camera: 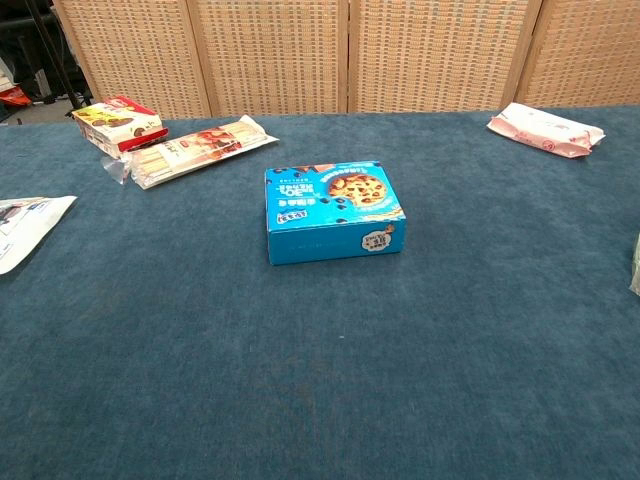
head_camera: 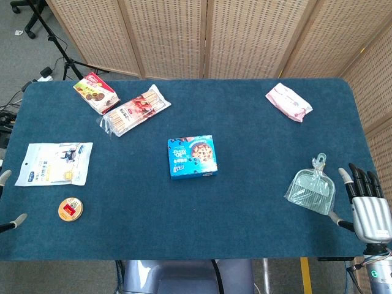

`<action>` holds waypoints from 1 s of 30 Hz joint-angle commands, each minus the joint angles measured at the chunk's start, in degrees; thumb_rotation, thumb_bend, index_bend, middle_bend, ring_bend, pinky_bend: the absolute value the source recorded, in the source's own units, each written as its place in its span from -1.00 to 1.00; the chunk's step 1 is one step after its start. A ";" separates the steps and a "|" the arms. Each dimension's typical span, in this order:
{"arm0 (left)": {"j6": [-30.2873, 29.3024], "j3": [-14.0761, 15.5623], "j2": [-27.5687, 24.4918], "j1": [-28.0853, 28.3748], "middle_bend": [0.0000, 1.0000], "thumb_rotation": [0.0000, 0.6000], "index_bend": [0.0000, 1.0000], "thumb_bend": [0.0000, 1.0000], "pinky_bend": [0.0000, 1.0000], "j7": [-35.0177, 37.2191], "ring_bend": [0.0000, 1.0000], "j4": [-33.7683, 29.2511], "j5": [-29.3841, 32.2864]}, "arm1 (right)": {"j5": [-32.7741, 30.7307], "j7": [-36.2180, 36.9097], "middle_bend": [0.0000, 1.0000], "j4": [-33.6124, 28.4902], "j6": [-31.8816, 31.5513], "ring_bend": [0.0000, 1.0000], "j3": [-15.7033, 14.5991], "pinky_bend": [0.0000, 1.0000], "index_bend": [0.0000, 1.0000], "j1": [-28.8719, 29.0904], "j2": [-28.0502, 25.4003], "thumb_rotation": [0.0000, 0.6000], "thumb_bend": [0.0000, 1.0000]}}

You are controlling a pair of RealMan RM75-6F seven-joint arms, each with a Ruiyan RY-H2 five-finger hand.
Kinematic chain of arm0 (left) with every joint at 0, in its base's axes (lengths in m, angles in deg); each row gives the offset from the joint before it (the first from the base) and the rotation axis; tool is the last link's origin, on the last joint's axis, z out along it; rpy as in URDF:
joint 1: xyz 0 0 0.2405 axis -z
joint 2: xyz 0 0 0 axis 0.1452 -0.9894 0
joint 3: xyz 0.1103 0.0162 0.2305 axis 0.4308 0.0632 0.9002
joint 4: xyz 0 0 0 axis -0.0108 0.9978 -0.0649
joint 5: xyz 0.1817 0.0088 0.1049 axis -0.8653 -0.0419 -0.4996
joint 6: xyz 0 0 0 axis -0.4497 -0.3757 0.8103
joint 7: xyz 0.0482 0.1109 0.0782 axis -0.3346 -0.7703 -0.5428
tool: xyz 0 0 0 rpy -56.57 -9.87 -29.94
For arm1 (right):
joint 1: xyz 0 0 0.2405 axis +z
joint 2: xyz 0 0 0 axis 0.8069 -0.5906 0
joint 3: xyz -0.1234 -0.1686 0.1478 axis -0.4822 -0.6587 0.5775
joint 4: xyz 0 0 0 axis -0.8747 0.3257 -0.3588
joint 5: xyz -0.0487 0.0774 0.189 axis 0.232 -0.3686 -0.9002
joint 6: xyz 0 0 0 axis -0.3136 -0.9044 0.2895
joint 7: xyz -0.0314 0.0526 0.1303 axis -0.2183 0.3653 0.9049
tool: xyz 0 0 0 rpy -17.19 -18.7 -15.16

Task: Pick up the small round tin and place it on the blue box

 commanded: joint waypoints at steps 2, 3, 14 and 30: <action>0.20 0.00 -0.13 -0.13 -1.00 1.00 -1.00 -1.00 -1.00 -0.13 -1.00 -0.03 -0.34 | -0.06 1.03 -1.00 -0.23 -0.15 -1.00 0.05 -1.00 -1.00 -0.16 -0.26 1.00 -1.00; 0.35 0.18 -0.23 -0.18 -1.00 1.00 -1.00 -1.00 -1.00 -0.16 -1.00 -0.05 -0.60 | -0.17 1.44 -1.00 -0.27 -0.25 -1.00 0.17 -1.00 -1.00 -0.20 -0.25 1.00 -1.00; 9.46 4.58 -1.87 2.46 -1.00 1.00 -1.00 -1.00 -1.00 2.37 -1.00 3.03 -4.74 | -1.28 2.79 -1.00 -0.57 0.29 -1.00 0.55 -1.00 -1.00 -0.16 -0.28 1.00 -1.00; 20.18 8.71 7.07 11.31 -1.00 1.00 -1.00 -1.00 -1.00 10.20 -1.00 19.38 -14.59 | -1.91 3.50 -1.00 -0.84 0.96 -1.00 0.64 -1.00 -1.00 -0.05 -0.40 1.00 -1.00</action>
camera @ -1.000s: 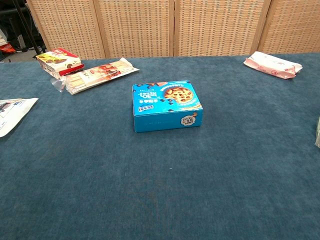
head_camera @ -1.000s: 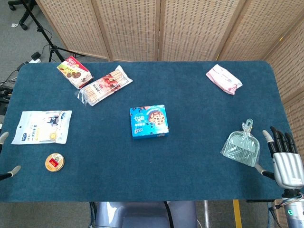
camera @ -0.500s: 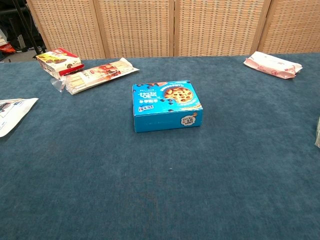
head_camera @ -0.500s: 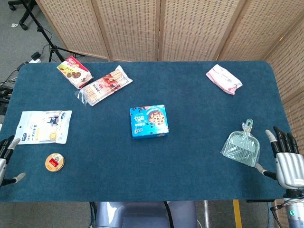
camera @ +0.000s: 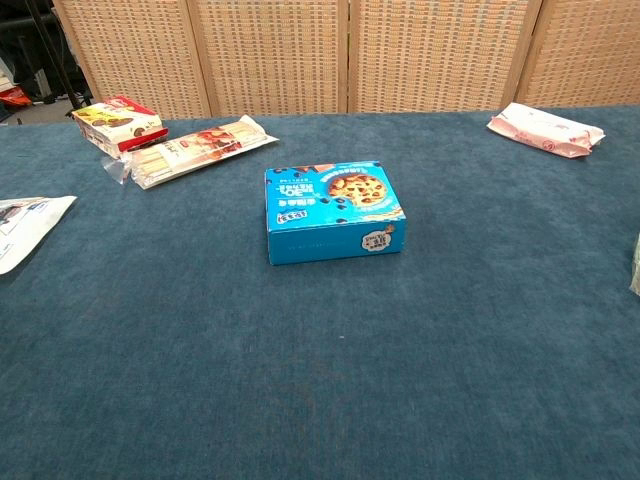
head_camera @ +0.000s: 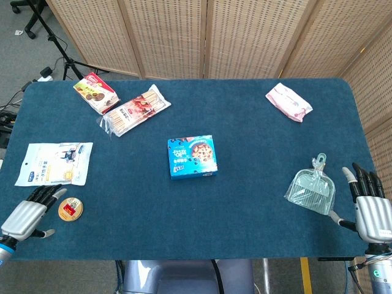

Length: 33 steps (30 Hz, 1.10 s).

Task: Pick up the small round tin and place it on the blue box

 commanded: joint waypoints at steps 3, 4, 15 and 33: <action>2.22 0.53 2.17 1.91 -1.00 1.00 -1.00 -1.00 -0.97 -0.24 -1.00 1.26 -0.77 | -0.14 0.34 -1.00 0.09 0.16 -1.00 0.08 -1.00 -1.00 0.07 -0.05 1.00 -1.00; 2.16 0.49 2.81 2.22 -1.00 1.00 -1.00 -1.00 -0.91 -0.13 -1.00 1.26 -1.05 | -0.21 0.53 -1.00 0.07 0.18 -1.00 0.12 -1.00 -1.00 0.07 -0.05 1.00 -1.00; 0.89 -0.35 4.54 2.77 -0.05 1.00 -0.11 -0.52 0.02 -2.46 -0.21 0.79 0.01 | -0.65 1.93 -1.00 0.20 0.26 -1.00 0.40 -1.00 -1.00 0.01 -0.40 1.00 -1.00; -3.30 -7.69 -7.06 9.71 -0.04 1.00 -0.05 -0.55 0.02 -7.72 -0.20 -19.81 -0.65 | -1.01 2.35 -1.00 0.22 0.73 -1.00 0.46 -1.00 -1.00 0.14 -0.53 1.00 -1.00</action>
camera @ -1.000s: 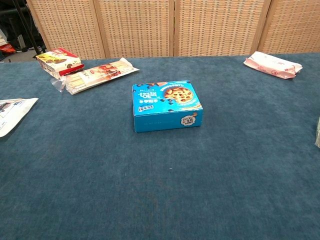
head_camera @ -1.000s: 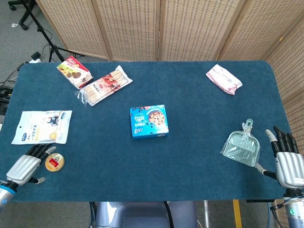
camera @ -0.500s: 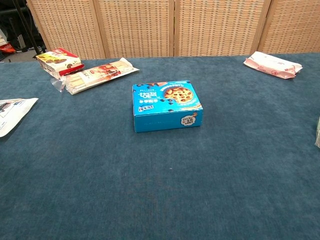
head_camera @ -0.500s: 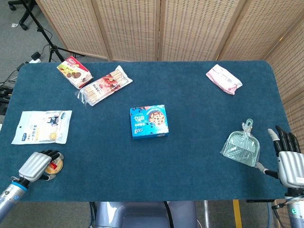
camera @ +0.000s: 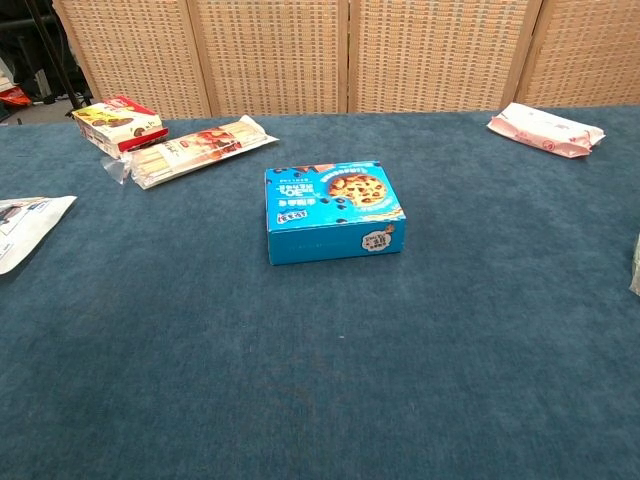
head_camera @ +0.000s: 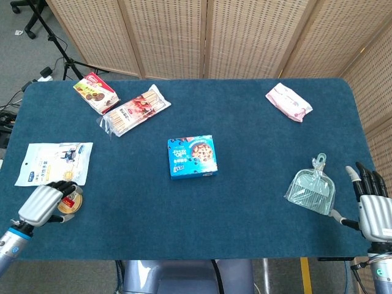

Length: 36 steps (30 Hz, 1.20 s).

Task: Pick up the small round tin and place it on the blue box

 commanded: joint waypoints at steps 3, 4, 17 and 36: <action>8.77 -10.33 -4.79 11.23 -0.04 1.00 -0.05 -0.56 0.02 -8.45 -0.20 -15.80 5.12 | -0.62 0.53 -1.00 0.33 0.08 -1.00 0.42 -1.00 -1.00 0.08 -0.18 1.00 -1.00; 11.75 -11.81 -4.61 13.02 -0.04 1.00 -0.04 -0.56 0.02 -10.09 -0.20 -17.18 7.70 | -0.88 0.73 -1.00 0.56 0.21 -1.00 0.55 -1.00 -1.00 0.14 -0.21 1.00 -1.00; 27.74 -22.91 11.12 32.29 -0.04 1.00 -0.05 -0.60 0.02 -34.10 -0.20 -11.88 31.27 | -4.15 1.95 -1.00 2.62 0.60 -1.00 2.28 -1.00 -1.00 0.33 -0.29 1.00 -1.00; 32.60 -21.25 29.25 48.12 -0.04 1.00 -0.05 -0.60 0.02 -49.73 -0.21 6.20 48.60 | -5.86 1.50 -1.00 3.71 0.46 -1.00 2.98 -1.00 -1.00 0.10 0.18 1.00 -1.00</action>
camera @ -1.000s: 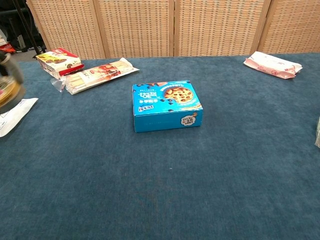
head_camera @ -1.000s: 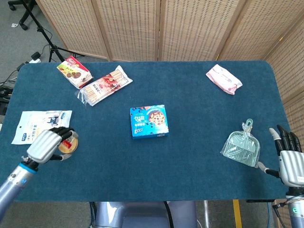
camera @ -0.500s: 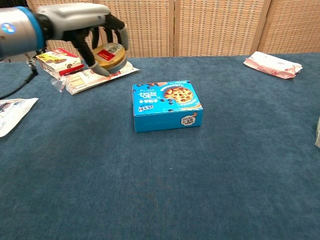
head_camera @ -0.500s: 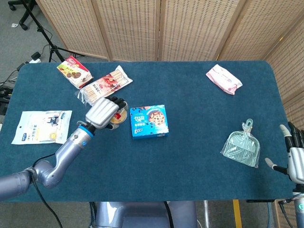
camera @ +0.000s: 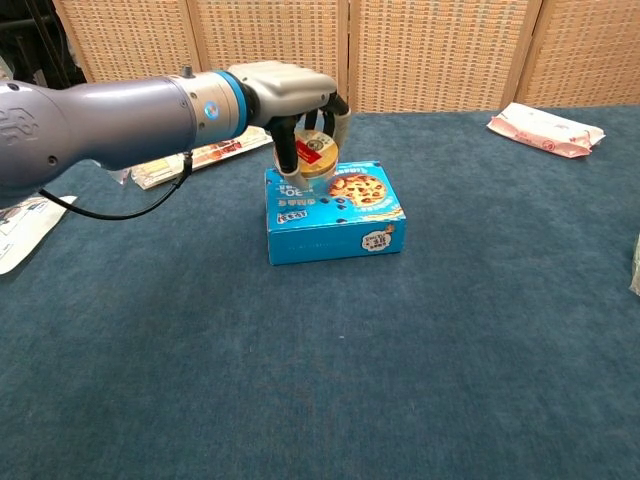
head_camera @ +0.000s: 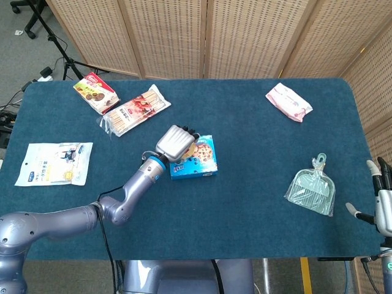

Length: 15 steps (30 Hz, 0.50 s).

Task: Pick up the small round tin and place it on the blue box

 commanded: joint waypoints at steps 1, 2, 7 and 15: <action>-0.43 0.87 1.66 1.07 -0.04 1.00 -0.05 -0.61 0.02 -0.67 -0.21 1.31 1.32 | -0.09 0.15 -1.00 0.12 0.08 -1.00 0.04 -1.00 -1.00 0.01 -0.02 1.00 -1.00; -0.61 1.02 1.89 1.13 -0.04 1.00 -0.05 -0.61 0.02 -0.56 -0.21 1.48 1.16 | -0.14 0.23 -1.00 0.14 0.11 -1.00 0.06 -1.00 -1.00 0.01 -0.05 1.00 -1.00; -0.20 1.52 2.82 1.38 -0.21 1.00 -0.13 -0.73 0.00 1.28 -0.35 2.37 1.21 | -0.80 0.81 -1.00 0.33 0.32 -1.00 0.44 -1.00 -1.00 0.02 -0.14 1.00 -1.00; -0.32 1.53 2.04 1.37 -1.00 1.00 -1.00 -1.00 -0.77 4.78 -1.00 1.33 -0.01 | -0.63 1.03 -1.00 0.39 0.53 -1.00 0.38 -1.00 -1.00 0.12 0.00 1.00 -1.00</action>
